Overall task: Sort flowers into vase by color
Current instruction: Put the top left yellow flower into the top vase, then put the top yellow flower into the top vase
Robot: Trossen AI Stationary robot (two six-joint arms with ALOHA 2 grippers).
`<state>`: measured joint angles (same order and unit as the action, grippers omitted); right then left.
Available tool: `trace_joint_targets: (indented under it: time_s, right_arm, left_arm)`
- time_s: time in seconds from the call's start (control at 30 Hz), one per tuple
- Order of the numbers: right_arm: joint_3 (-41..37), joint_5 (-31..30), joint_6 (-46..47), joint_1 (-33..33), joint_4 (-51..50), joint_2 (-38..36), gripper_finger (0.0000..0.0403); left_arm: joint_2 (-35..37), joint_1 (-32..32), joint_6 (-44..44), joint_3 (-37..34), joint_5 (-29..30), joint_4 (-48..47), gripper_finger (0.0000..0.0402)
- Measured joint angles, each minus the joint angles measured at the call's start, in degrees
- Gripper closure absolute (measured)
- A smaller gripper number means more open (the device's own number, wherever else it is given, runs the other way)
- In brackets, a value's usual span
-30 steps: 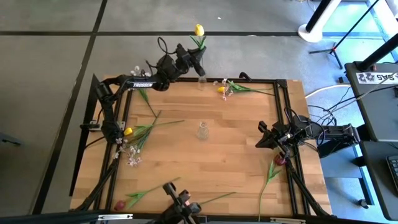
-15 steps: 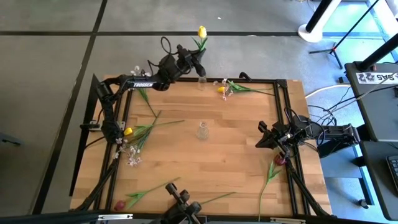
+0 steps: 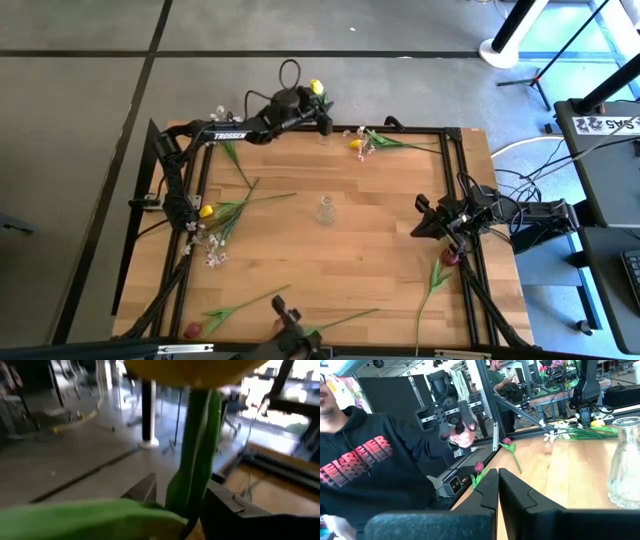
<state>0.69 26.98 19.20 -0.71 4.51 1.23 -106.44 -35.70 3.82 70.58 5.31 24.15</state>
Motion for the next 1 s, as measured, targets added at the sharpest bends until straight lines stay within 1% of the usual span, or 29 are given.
trace_joint_targets:
  time_s: [0.13,0.27,0.37,0.43,0.53,0.6,0.7,0.73,0.77,0.8,0.83,0.87,0.97,1.0]
  right_arm:
    - [0.0,-1.0,0.0,0.0,0.0,0.0,0.0388]
    - [0.0,-1.0,0.0,0.0,0.0,0.0,0.0388]
    - [0.0,-1.0,0.0,0.0,0.0,0.0,0.0388]
    - [0.0,-1.0,0.0,0.0,0.0,0.0,0.0388]
    - [0.0,-0.9,0.0,0.0,0.0,0.0,0.0388]
    - [0.0,-0.4,1.1,0.0,0.0,0.0,0.0388]
    - [0.0,-0.7,2.1,0.0,0.1,0.0,0.0388]
    - [0.0,-2.4,0.8,0.0,0.8,0.0,0.0388]
    - [0.1,-5.4,-0.7,0.0,2.6,0.1,0.0388]
    - [0.4,-9.6,-1.3,0.0,4.2,0.0,0.0388]
    - [1.5,-13.8,-1.7,0.0,3.6,0.2,0.0388]
    - [3.2,-16.6,-3.0,0.1,3.1,0.6,0.0388]
    - [9.3,-20.6,-8.6,0.0,-2.3,2.5,0.0388]
    - [11.3,-22.9,-10.2,0.0,-4.7,3.7,0.0385]
  left_arm:
    - [1.9,0.4,-3.3,8.0,-0.1,-18.6,0.0239]
    - [1.8,0.6,-5.4,16.6,1.1,-37.1,0.0212]
    - [1.8,0.6,-6.1,20.3,2.8,-45.8,0.02]
    - [1.8,0.6,-6.3,22.8,3.3,-53.0,0.0198]
    - [1.8,0.9,-6.5,26.1,5.1,-61.0,0.0199]
    - [1.8,1.3,-6.0,27.6,5.7,-65.2,0.0199]
    - [1.7,2.4,-5.4,29.3,6.9,-68.1,0.0199]
    - [1.7,2.8,-5.0,30.0,7.3,-68.9,0.0199]
    - [1.7,3.1,-4.5,30.7,8.0,-69.8,0.0199]
    - [1.7,3.5,-4.1,31.4,8.7,-70.9,0.0199]
    - [1.7,3.9,-3.6,32.4,9.7,-72.6,0.0199]
    - [1.7,4.3,-2.8,33.5,10.7,-74.7,0.0199]
    - [1.8,5.6,-0.8,37.3,13.2,-81.9,0.02]
    - [1.8,6.1,0.3,38.5,13.7,-84.6,0.02]
